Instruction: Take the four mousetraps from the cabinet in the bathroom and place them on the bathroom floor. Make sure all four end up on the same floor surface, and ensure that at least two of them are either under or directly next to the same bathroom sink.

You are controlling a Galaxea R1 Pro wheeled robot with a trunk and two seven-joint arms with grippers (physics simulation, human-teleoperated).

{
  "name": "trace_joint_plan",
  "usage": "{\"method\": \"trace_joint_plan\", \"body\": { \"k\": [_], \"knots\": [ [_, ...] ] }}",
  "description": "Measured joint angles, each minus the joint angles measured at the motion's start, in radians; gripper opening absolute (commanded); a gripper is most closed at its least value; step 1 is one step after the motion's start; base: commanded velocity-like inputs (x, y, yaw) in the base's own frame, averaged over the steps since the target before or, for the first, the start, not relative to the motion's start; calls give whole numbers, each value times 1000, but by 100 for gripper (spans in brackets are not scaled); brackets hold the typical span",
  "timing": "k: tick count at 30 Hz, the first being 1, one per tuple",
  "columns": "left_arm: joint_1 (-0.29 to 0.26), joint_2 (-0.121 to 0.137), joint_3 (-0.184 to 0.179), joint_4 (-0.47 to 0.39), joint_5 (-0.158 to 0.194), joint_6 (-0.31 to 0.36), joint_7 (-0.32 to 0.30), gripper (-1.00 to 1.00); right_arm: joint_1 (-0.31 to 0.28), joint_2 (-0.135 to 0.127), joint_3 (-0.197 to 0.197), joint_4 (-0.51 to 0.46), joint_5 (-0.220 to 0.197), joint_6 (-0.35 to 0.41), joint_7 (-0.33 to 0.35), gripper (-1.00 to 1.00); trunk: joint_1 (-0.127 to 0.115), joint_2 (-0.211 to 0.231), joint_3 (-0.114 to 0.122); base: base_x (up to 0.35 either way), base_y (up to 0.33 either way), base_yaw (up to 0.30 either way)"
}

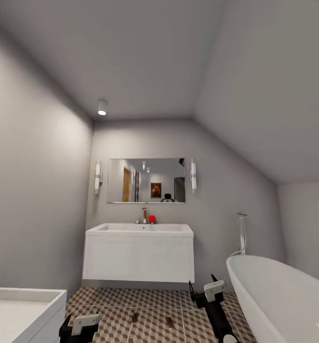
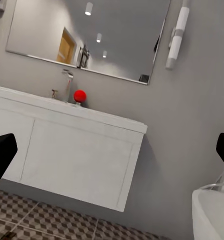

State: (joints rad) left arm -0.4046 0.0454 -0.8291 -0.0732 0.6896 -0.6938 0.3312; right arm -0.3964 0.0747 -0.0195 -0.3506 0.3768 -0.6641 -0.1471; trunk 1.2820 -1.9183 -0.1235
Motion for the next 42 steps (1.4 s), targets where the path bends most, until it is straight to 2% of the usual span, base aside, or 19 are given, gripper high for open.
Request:
{"method": "trace_joint_plan", "body": {
  "k": [42],
  "knots": [
    [0,-5,1,1,0,0,0,100,0,0,0,0,1,0,0,100,-161,294,64,0,0,0]
  ]
}}
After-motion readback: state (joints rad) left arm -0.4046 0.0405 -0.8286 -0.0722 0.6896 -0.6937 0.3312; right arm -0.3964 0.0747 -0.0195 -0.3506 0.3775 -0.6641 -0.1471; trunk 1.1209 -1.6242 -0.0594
